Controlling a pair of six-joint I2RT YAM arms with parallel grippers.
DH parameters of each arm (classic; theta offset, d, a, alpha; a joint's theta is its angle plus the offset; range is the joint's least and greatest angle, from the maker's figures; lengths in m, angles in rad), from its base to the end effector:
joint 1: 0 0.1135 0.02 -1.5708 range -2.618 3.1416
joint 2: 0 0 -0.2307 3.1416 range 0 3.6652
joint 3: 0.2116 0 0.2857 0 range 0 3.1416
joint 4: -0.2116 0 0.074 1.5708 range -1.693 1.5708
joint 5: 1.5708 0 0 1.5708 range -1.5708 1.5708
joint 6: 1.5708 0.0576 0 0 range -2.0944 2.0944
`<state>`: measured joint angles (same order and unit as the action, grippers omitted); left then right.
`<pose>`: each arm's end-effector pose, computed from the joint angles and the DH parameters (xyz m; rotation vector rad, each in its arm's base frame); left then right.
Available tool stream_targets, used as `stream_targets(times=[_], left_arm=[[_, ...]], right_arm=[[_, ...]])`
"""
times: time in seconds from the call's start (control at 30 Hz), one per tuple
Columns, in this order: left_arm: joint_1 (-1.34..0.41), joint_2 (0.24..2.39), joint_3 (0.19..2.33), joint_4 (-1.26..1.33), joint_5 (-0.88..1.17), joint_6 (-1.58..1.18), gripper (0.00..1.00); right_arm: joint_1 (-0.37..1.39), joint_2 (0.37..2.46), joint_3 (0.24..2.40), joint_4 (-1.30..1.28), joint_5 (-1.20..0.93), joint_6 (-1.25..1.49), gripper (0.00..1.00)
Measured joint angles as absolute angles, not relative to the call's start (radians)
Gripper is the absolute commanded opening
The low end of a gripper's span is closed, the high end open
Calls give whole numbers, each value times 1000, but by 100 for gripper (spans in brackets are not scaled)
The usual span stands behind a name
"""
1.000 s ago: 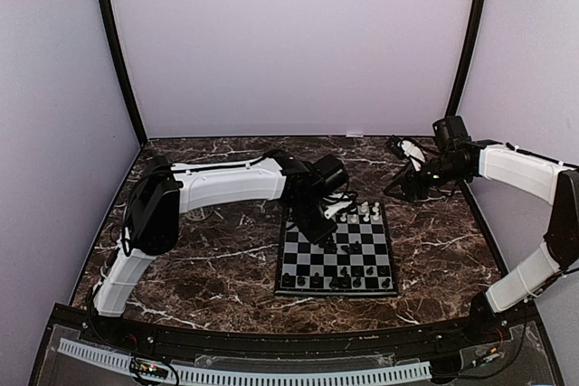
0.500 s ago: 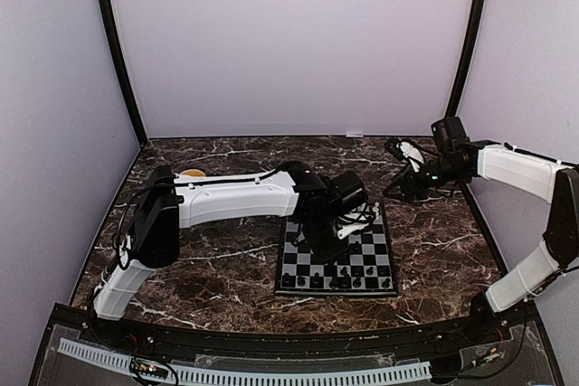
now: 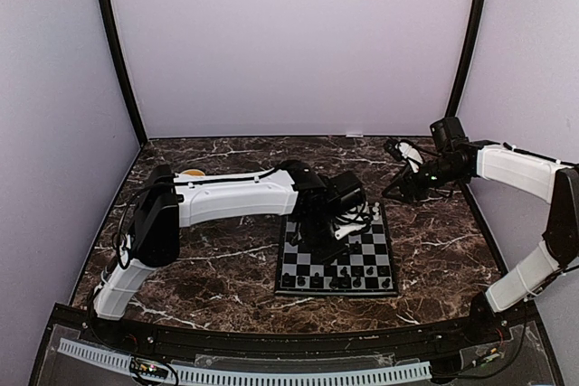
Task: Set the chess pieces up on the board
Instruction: Place the pawn at e7.
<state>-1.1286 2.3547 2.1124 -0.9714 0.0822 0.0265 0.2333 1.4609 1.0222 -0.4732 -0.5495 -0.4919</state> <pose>0.2158 -0.4669 0.1450 1.5776 2.3819 -0.3701 0.3320 0.1098 0.1811 -1.0534 2.1334 0.5576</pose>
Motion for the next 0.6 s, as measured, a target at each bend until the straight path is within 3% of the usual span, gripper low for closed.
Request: stream_targets(times=[0.6], left_arm=[[-1131, 2355, 2112, -973, 127, 41, 7]], right_arm=[[238, 1470, 1022, -474, -549, -493, 60]])
